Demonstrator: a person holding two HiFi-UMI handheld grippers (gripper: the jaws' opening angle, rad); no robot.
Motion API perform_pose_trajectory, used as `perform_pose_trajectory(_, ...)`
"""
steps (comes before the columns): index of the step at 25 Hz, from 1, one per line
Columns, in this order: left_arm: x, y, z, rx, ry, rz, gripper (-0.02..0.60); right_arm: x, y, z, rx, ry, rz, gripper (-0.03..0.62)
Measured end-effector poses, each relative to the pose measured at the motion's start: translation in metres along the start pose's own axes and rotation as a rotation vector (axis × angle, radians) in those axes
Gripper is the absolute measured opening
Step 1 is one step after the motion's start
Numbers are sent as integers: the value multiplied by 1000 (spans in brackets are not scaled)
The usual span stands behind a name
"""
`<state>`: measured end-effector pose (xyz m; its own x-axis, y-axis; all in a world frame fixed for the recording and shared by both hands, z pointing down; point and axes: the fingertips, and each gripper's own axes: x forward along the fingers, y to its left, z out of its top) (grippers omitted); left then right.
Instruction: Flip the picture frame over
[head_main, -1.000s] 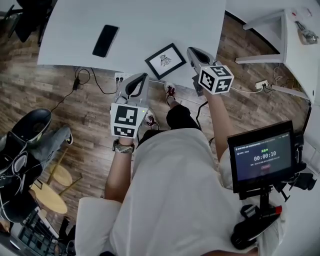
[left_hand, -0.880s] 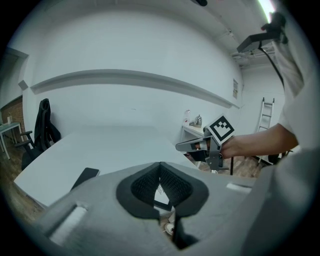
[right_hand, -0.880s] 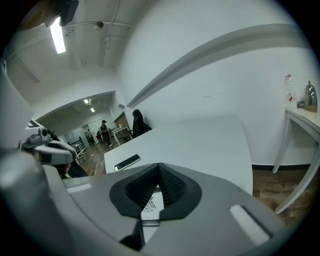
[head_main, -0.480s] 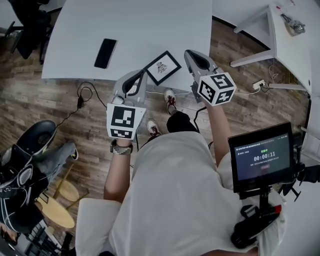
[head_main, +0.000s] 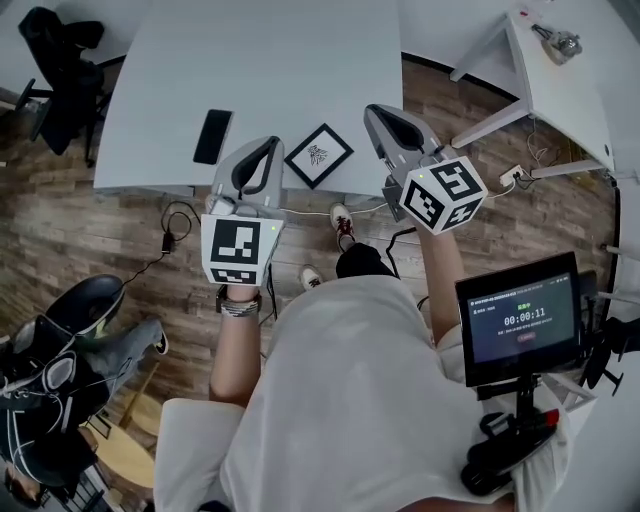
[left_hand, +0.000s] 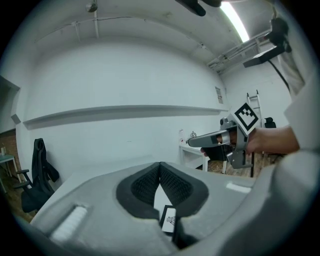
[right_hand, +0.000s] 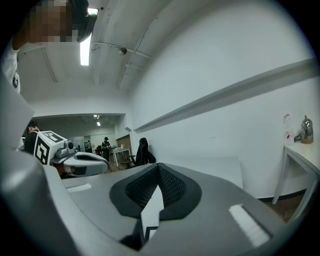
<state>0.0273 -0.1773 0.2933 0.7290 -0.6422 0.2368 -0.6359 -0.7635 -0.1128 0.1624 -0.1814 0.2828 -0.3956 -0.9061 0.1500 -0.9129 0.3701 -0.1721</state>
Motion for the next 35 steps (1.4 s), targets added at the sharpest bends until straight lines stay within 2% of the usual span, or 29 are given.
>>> perform_pose_trajectory(8, 5, 4, 40, 93, -57, 10, 3, -11, 2, 35, -101, -55, -33, 3)
perform_pose_trajectory(14, 4, 13, 61, 126, -102, 25, 3, -16, 5, 57, -171, -67, -59, 2)
perform_pose_trajectory(20, 6, 14, 69, 149, -118, 18, 4, -18, 2, 65, -181, -61, -76, 2)
perform_pose_trajectory(35, 12, 2, 69, 148, -130, -11, 3, -25, -5, 61, -175, -54, -100, 2)
